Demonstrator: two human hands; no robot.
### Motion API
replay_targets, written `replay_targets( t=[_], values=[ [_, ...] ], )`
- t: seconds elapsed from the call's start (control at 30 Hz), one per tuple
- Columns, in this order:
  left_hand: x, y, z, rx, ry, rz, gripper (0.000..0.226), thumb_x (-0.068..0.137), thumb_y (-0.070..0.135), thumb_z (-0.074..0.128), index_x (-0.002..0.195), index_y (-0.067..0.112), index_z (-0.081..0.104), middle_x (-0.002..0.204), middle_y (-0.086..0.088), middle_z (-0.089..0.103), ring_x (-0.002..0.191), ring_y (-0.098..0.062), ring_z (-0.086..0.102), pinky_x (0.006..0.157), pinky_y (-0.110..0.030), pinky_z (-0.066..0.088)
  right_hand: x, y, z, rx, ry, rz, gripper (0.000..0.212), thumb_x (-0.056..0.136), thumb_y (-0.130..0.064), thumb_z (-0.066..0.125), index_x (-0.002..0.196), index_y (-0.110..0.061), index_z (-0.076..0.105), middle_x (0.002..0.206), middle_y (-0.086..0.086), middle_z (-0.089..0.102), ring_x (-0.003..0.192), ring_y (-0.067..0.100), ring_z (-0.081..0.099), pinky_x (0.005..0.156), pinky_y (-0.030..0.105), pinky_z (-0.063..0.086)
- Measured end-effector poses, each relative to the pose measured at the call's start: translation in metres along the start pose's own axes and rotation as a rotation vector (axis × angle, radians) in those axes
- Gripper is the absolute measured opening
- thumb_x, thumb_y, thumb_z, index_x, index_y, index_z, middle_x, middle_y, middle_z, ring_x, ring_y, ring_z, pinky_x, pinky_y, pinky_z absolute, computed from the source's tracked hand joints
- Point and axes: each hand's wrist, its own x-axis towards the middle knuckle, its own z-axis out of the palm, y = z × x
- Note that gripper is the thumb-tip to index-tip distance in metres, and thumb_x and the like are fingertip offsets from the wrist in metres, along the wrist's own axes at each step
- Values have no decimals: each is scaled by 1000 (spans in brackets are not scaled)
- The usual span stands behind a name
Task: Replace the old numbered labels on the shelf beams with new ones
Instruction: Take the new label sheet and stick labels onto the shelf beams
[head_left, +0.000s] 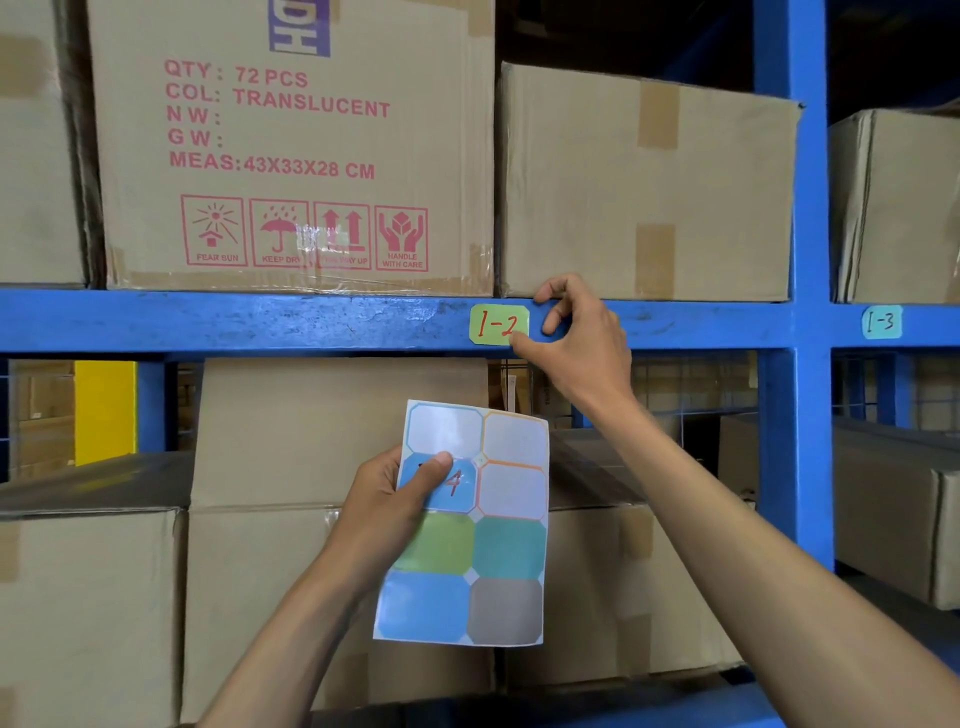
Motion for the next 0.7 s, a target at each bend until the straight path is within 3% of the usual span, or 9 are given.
replay_targets(
  t=[0.17, 0.37, 0.7],
  values=[
    [-4, 0, -3, 1, 4, 2, 20, 94, 26, 62, 91, 9, 73, 89, -18, 78, 71, -29, 72, 72, -47, 58, 3, -22, 10, -150, 54, 69, 51, 69, -61, 72, 94, -25, 46, 90, -6, 62, 87, 25, 61, 67, 42, 49],
    [-8, -6, -7, -3, -4, -8, 21, 94, 26, 61, 91, 7, 71, 89, -19, 77, 71, -29, 72, 72, -46, 57, 1, -34, 16, -223, 64, 116, 68, 66, -76, 65, 100, -21, 43, 100, -2, 62, 88, 30, 61, 68, 40, 42],
    [-9, -10, -6, -1, 5, -21, 23, 94, 28, 62, 95, 6, 71, 92, -19, 77, 78, -36, 72, 78, -56, 57, -2, -24, 4, -163, -78, 39, 74, 58, -62, 81, 105, -21, 42, 105, -6, 57, 98, 22, 58, 71, 38, 43]
  ],
)
